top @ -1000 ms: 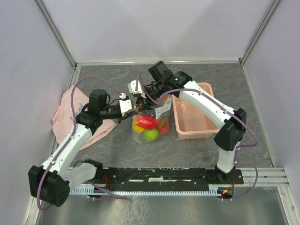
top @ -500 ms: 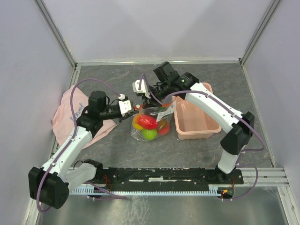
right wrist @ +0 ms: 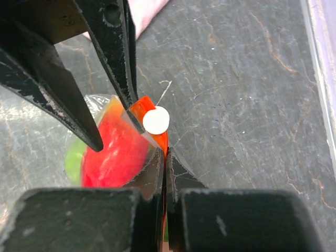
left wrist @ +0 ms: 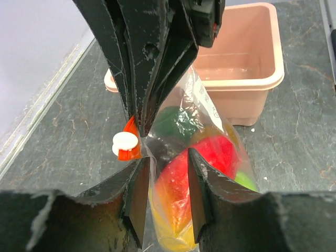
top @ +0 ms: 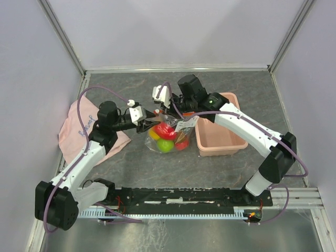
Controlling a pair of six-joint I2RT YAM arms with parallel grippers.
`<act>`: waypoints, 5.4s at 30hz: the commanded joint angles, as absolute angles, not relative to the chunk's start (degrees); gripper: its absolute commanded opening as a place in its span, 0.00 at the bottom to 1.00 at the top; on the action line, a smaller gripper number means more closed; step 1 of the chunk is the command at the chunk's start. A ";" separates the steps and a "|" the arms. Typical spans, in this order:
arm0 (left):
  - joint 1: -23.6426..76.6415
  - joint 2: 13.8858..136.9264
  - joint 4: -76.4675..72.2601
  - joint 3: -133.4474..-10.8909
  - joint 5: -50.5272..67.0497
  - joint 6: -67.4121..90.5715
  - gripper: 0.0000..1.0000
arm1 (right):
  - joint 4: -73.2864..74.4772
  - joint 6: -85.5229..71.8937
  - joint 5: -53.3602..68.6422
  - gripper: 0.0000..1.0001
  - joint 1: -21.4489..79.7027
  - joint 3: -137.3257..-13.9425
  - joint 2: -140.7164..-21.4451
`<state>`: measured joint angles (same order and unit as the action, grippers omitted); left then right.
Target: Place the food in the zip-top bag and seal the zipper
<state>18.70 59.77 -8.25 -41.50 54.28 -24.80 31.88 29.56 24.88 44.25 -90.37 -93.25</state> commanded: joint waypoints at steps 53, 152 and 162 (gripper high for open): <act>17.57 61.21 2.70 -47.78 58.57 -36.67 0.03 | 41.10 41.42 43.54 0.54 43.95 -104.35 -100.69; 12.58 81.94 -31.90 -52.23 7.18 0.78 0.13 | 45.36 32.03 11.00 0.01 37.37 -90.00 -82.00; 12.48 61.43 -17.23 -44.02 -1.39 -0.50 0.43 | 49.14 28.30 25.84 0.05 42.59 -83.66 -80.05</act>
<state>12.51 69.89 -22.09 -46.11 3.97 -1.50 48.49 30.70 17.56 40.58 -86.17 -82.83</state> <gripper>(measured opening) 0.383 0.176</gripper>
